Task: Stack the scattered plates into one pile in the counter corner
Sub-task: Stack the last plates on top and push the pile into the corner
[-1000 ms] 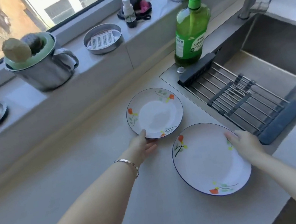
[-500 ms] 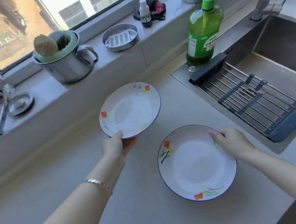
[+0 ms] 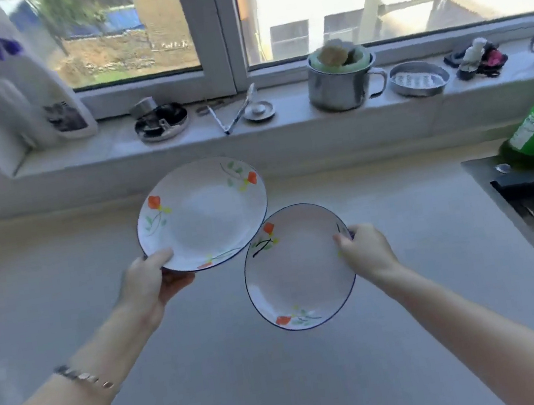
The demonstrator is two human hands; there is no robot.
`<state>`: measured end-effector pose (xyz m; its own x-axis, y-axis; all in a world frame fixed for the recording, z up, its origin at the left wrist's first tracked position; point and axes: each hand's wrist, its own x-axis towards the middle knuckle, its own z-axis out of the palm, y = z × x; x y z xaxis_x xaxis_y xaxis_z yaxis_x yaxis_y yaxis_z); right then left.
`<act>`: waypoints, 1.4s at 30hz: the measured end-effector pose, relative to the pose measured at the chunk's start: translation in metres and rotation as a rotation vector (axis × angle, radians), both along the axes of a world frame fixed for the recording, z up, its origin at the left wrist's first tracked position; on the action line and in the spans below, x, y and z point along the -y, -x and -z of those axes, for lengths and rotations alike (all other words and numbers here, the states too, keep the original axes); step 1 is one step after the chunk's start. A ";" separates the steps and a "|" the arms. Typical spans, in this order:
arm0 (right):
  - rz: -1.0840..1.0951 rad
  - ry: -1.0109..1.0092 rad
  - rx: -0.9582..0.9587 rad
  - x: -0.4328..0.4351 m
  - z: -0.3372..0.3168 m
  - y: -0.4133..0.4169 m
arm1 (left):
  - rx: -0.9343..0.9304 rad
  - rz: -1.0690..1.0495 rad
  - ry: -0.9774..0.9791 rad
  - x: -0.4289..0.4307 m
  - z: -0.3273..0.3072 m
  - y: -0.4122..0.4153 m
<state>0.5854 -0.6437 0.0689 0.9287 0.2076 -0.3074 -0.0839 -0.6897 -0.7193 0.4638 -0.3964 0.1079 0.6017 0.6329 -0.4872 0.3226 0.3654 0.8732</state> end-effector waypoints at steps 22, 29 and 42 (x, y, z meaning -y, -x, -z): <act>-0.140 -0.226 0.123 -0.381 -0.011 0.200 | -0.089 -0.334 -0.159 -0.321 -0.024 0.353; -0.183 -0.253 0.117 -0.423 -0.009 0.202 | -0.159 -0.383 -0.088 -0.333 -0.002 0.394; -0.170 -0.288 0.098 -0.424 -0.005 0.204 | -0.485 -0.128 -0.239 -0.349 0.011 0.411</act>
<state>0.3813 -0.2196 0.0739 0.8953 0.4276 -0.1250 0.0939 -0.4554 -0.8853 0.0530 -0.0475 0.0973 0.2552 0.8131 -0.5232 0.6740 0.2384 0.6992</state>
